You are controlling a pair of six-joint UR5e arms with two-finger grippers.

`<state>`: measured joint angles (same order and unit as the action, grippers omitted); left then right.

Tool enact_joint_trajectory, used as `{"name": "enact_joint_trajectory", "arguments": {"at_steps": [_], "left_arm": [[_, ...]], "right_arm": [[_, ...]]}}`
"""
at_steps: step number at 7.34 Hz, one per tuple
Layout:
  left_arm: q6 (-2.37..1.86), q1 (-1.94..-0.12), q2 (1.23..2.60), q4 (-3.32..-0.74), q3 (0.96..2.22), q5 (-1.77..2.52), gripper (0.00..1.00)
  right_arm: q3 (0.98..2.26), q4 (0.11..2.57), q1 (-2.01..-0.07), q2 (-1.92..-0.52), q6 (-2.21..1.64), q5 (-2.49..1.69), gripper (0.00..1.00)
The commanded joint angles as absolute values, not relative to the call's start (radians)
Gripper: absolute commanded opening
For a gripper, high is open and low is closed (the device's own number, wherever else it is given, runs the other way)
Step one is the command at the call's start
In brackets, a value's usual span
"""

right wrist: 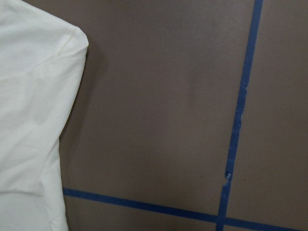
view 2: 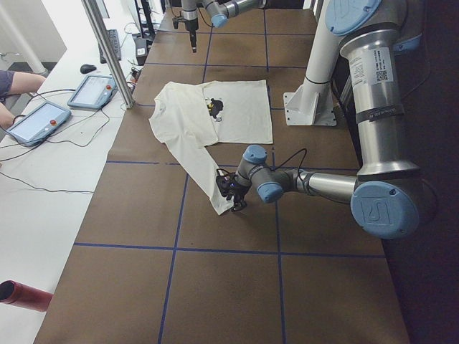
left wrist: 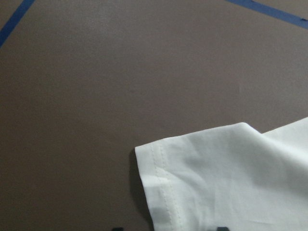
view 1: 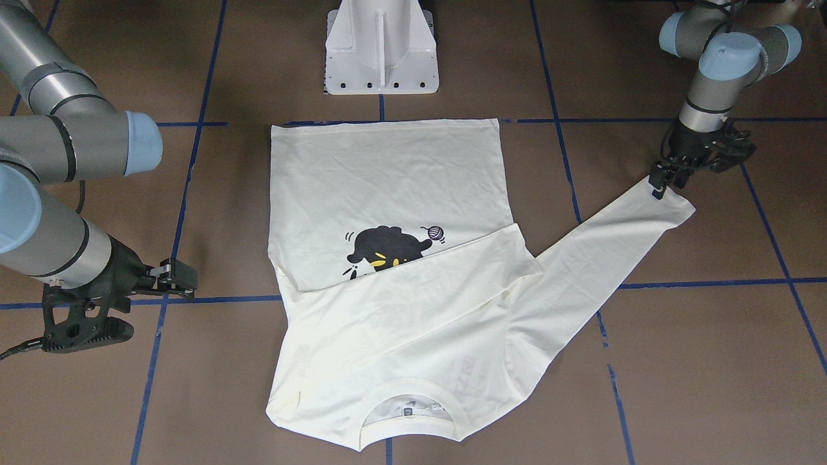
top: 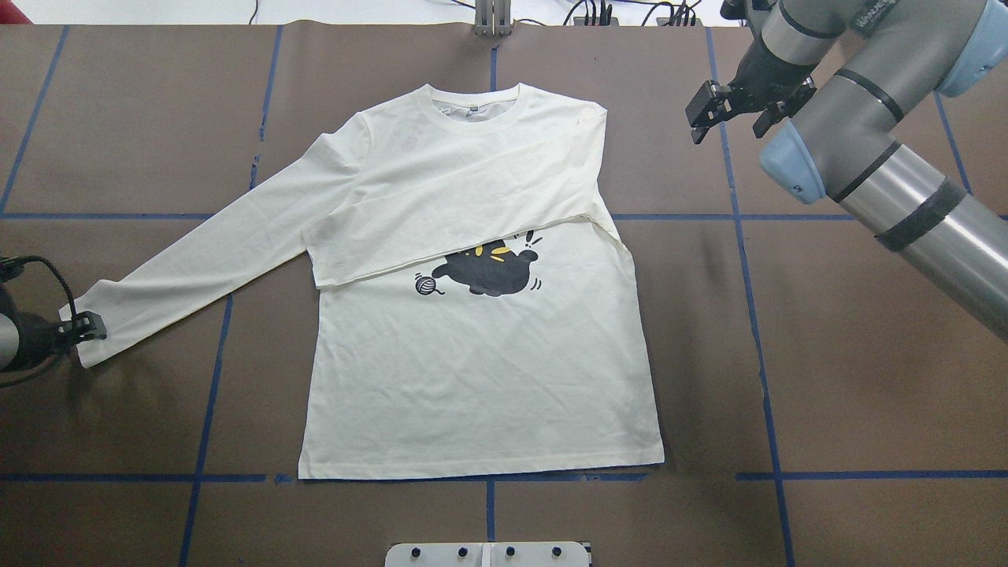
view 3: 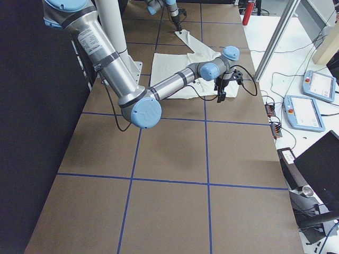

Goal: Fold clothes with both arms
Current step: 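Release the sleeve and raise the right gripper while the left gripper grasps the other cuff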

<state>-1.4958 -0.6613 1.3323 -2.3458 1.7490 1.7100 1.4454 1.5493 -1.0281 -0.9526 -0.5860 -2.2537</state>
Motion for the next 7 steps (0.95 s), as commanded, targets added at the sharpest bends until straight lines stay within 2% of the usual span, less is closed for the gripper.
{"name": "enact_joint_trajectory", "arguments": {"at_steps": [1,5,7], "left_arm": [[-1.497,-0.661,1.333,-2.342,1.756,1.712,0.00],[-1.493,-0.669,1.333,-2.332,1.822,1.732,0.00],[-1.476,-0.731,1.373,-2.294,1.859,1.807,0.00]], "right_arm": [[1.448,1.549,-1.029,-0.953,-0.587,-2.260,1.00],[1.463,1.545,-1.038,-0.977,-0.586,-2.261,1.00],[1.553,1.551,-1.063,-1.082,-0.586,-2.264,1.00]]}}
